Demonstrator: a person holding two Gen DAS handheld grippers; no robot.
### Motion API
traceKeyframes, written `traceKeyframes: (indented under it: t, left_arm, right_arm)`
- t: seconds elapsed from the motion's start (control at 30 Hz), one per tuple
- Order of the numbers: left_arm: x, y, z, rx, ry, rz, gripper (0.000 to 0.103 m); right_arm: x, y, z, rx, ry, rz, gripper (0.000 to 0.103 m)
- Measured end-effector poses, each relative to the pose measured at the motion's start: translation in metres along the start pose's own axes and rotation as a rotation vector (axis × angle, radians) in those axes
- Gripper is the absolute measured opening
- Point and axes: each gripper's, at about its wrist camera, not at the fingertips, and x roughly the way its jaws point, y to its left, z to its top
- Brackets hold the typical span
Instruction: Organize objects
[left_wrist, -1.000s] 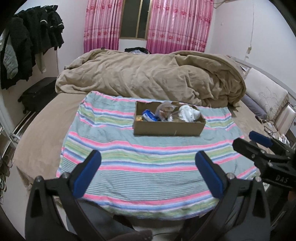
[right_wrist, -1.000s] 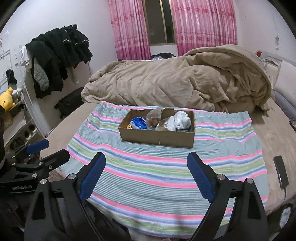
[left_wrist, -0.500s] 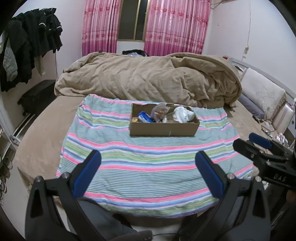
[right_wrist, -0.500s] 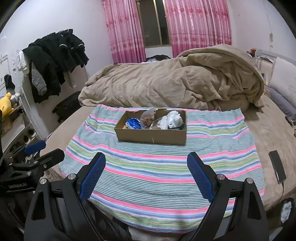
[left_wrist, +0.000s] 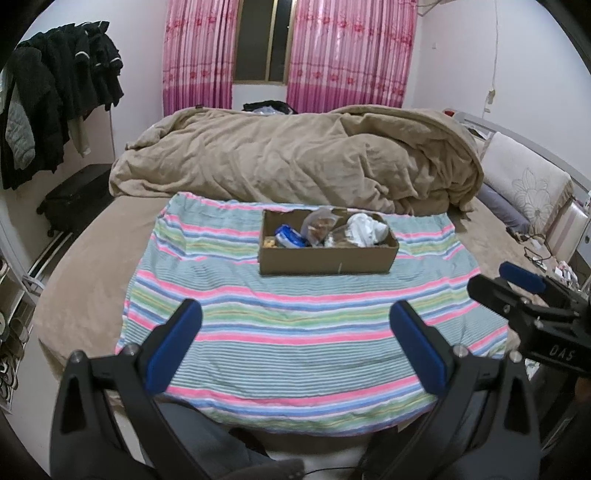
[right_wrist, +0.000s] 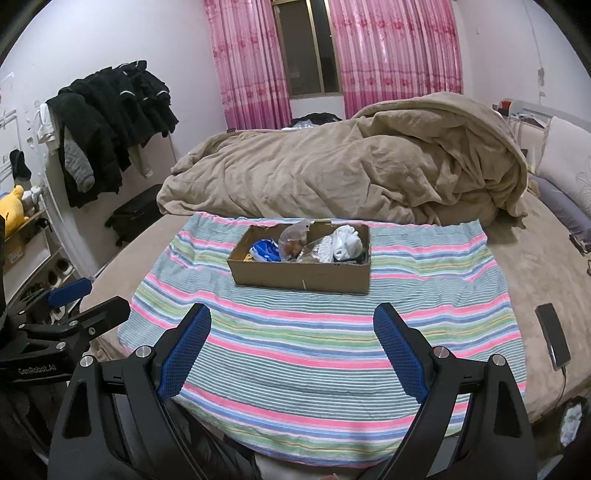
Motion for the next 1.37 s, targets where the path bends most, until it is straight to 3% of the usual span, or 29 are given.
traceKeyframes:
  t: [1.0,1.37]
  left_arm:
    - [0.008,0.0,0.0,-0.01,0.011,-0.012,0.102]
    - [0.026,-0.001,-0.004,0.009,0.016,-0.014,0.102]
  right_arm:
    - [0.009,-0.006,-0.004,0.006,0.013,-0.002,0.092]
    - [0.03,-0.009,-0.007,0.017,0.044,-0.002,0.092]
